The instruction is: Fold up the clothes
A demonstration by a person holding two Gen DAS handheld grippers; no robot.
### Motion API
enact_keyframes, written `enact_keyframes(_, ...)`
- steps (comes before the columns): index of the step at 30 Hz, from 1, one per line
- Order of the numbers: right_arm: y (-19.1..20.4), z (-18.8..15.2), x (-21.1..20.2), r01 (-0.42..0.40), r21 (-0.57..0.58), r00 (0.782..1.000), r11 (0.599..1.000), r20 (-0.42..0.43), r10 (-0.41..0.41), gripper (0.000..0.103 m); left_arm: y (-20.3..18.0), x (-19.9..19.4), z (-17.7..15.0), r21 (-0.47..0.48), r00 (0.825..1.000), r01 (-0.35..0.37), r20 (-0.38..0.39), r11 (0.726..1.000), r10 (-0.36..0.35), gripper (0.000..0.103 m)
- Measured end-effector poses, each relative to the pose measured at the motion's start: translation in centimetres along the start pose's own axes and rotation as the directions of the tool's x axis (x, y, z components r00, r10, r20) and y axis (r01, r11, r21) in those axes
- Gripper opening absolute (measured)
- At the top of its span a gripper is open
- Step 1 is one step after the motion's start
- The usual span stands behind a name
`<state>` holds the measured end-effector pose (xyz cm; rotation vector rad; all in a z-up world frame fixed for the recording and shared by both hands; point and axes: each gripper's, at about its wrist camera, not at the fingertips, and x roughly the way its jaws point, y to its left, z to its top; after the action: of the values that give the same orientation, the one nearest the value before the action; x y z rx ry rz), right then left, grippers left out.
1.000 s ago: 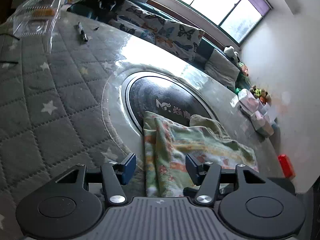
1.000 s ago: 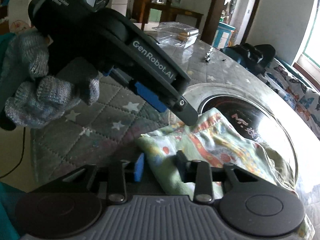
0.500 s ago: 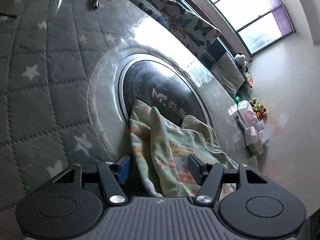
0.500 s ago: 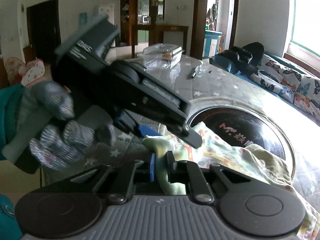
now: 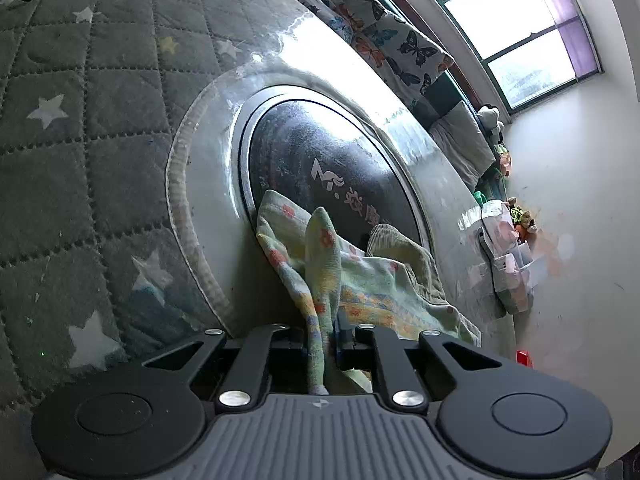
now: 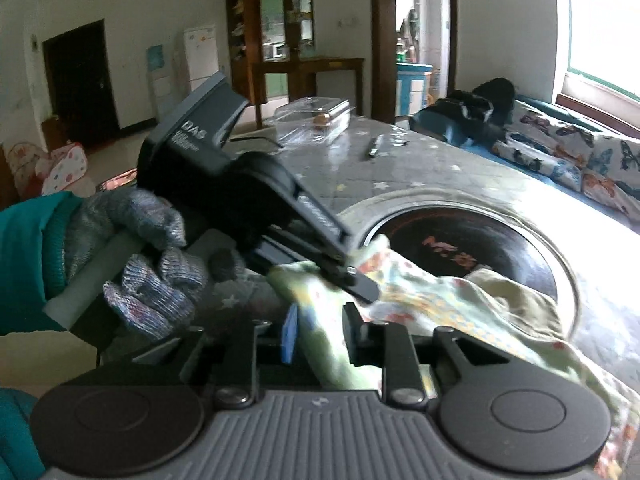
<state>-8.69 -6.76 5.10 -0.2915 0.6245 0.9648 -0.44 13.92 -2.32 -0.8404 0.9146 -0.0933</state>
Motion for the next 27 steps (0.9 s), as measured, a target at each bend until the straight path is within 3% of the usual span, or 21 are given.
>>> enact_keyframes(5, -3.0, -1.2, -1.5, 0.087, 0.087, 0.996, 0.992, 0.0, -0.087, 0.023, -0.1, 0.0, 0.0, 0.009, 1.0, -0.003, -0.001, 1.0, 0.003, 0.012)
enact_keyframes(9, -6.6, -2.4, -2.6, 0.204, 0.164, 0.979, 0.965, -0.01, -0.205, 0.027, -0.3, -0.1, -0.1, 0.025, 1.0, -0.012, 0.0, 1.0, 0.012, 0.012)
enact_keyframes(14, -11.6, -4.3, -2.9, 0.363, 0.274, 0.931, 0.891, -0.06, -0.361, 0.029, -0.5, 0.1, -0.2, 0.039, 1.0, -0.023, 0.002, 0.999, 0.023, 0.012)
enact_keyframes(17, -14.0, -5.5, -2.7, 0.431, 0.319, 0.901, 0.844, -0.093, -0.425, 0.038, -0.6, 0.1, -0.2, 0.042, 1.0, -0.026, 0.002, 0.999, 0.026, 0.012)
enact_keyframes(20, -15.3, -6.3, -2.6, 0.47, 0.347, 0.88, 0.812, -0.112, -0.462, 0.039, -0.7, 0.1, -0.2, 0.046, 1.0, -0.028, 0.002, 0.999, 0.028, 0.012)
enact_keyframes(23, -16.3, -7.1, -2.3, 0.499, 0.369, 0.862, 0.784, -0.124, -0.491, 0.049, -0.8, 0.2, -0.2, 0.054, 0.999, -0.032, 0.001, 0.998, 0.032, 0.012)
enact_keyframes(27, -17.1, -7.9, -2.4, 0.484, 0.41, 0.87, 0.773, -0.133, -0.475, 0.049, -1.0, 0.2, -0.2, 0.066, 0.999, -0.041, 0.003, 0.997, 0.041, 0.012)
